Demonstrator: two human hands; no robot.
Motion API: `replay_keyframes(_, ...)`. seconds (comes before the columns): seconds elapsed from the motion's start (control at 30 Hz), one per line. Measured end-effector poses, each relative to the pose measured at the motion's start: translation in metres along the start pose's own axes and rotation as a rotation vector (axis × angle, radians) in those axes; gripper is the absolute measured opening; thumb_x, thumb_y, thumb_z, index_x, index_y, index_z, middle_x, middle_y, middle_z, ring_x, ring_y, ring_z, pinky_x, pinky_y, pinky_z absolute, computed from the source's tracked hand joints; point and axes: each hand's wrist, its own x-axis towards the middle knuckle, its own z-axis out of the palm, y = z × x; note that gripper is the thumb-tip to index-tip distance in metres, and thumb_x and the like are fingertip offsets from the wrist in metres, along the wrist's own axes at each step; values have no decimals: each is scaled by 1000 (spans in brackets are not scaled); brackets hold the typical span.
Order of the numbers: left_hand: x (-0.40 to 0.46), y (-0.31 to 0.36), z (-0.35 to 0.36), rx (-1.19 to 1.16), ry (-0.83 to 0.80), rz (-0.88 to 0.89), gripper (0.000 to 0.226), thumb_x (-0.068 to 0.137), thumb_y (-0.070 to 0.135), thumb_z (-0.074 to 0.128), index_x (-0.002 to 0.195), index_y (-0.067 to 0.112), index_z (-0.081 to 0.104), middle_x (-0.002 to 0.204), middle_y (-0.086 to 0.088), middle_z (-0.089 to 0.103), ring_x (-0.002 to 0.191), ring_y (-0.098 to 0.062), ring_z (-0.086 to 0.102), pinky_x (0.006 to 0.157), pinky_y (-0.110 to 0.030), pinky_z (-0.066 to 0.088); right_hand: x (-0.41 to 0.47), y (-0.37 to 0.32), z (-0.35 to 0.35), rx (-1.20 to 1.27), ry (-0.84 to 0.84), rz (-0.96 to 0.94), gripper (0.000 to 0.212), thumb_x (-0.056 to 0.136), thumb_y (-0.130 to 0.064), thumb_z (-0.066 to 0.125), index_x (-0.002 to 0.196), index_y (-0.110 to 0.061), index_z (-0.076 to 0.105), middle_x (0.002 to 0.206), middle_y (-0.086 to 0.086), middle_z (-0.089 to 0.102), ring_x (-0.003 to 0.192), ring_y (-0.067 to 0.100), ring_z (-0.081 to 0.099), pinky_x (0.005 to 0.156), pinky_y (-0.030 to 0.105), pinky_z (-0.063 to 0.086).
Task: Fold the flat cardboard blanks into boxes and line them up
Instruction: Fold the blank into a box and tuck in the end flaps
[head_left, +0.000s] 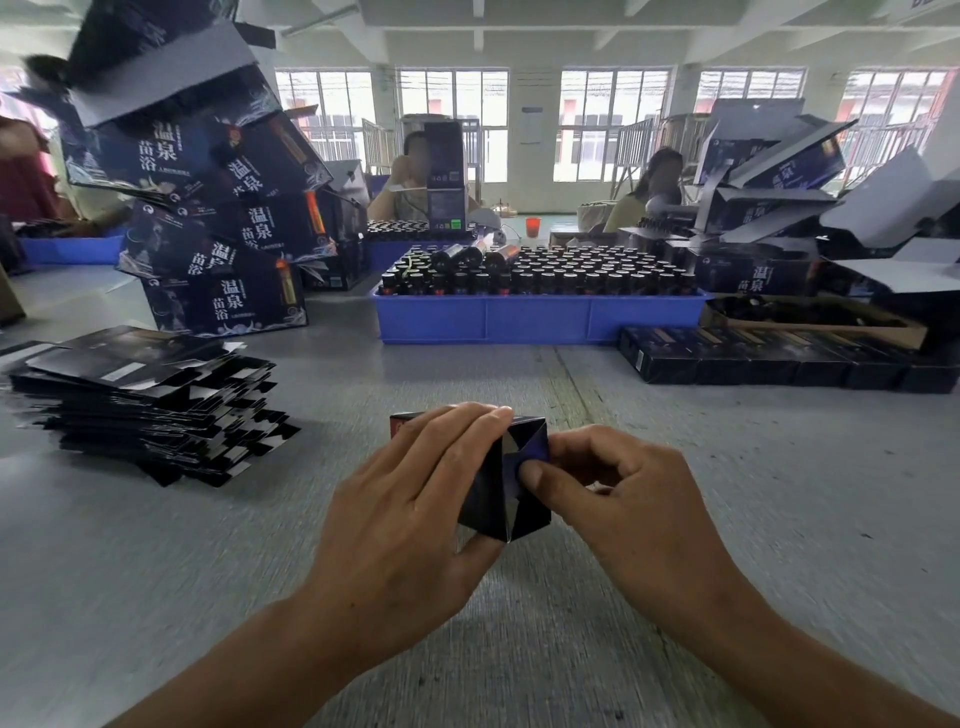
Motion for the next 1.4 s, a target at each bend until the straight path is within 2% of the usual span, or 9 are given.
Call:
replay_keyframes(0.23, 0, 1, 1, -6, 13, 11, 69, 82, 40, 58, 141, 10, 42, 138, -5, 56, 125, -20, 52, 96, -28, 47, -1, -1, 0, -64, 22, -37, 10, 80, -42, 69, 90, -44, 69, 90, -30, 70, 84, -7, 68, 73, 7, 49)
replay_keyframes(0.4, -2, -3, -2, -39, 35, 4, 72, 82, 41, 58, 145, 13, 37, 141, 0, 44, 128, -18, 49, 99, -32, 47, 2, 1, -7, 70, -61, 19, 16, 82, -39, 75, 98, -38, 73, 90, -20, 75, 81, 3, 72, 65, 18, 56)
replay_keyframes(0.6, -3, -5, 5, 26, -48, 144, 72, 90, 34, 65, 152, 16, 32, 153, -2, 44, 145, -22, 37, 111, -47, 42, 0, 4, -2, 7, -145, 34, 76, 62, -75, 70, 132, -52, 50, 115, -38, 59, 103, -8, 64, 77, 17, 57)
replay_keyframes(0.73, -5, -5, 8, 86, -133, 230, 82, 86, 21, 63, 158, 20, 24, 164, -1, 28, 154, -25, 18, 121, -49, 25, 4, 10, -3, 147, -171, 135, 76, 65, -49, 77, 135, -43, 48, 106, -25, 69, 97, -2, 70, 77, 21, 60)
replay_keyframes(0.9, -5, -10, 1, -161, 94, -248, 53, 95, 39, 62, 143, 27, 44, 148, 16, 41, 138, 1, 36, 108, -30, 40, 12, 16, -11, 201, -210, 258, 48, 61, -34, 81, 106, -43, 68, 101, -18, 74, 94, 2, 71, 74, 24, 60)
replay_keyframes(0.97, -1, -12, -4, -440, 110, -504, 48, 85, 54, 62, 129, 44, 47, 133, 30, 47, 125, 12, 44, 99, -25, 42, 11, 18, -12, 152, -269, 278, 48, 58, -39, 86, 102, -47, 68, 104, -19, 74, 93, 1, 72, 79, 23, 54)
replay_keyframes(1.03, 3, -15, -6, -806, 69, -661, 51, 78, 49, 68, 126, 45, 51, 125, 24, 62, 119, 4, 57, 98, -31, 48, 9, 20, -9, 108, -329, 302, 52, 57, -41, 90, 103, -44, 66, 106, -16, 75, 94, 5, 73, 86, 32, 54)
replay_keyframes(1.2, 5, -17, -10, -1104, 69, -711, 63, 76, 37, 72, 136, 35, 53, 118, 10, 72, 106, -9, 70, 80, -16, 56, 7, 19, -1, 56, -408, 272, 50, 63, -54, 87, 106, -57, 60, 111, -24, 71, 102, -4, 68, 93, 31, 52)
replay_keyframes(1.4, -2, -15, -4, -1043, 76, -702, 69, 71, 25, 80, 133, 34, 50, 120, 9, 71, 108, -15, 70, 87, -31, 59, 10, 16, -6, 194, -204, 231, 68, 65, -50, 89, 126, -37, 60, 116, -25, 70, 108, -3, 67, 89, 23, 57)
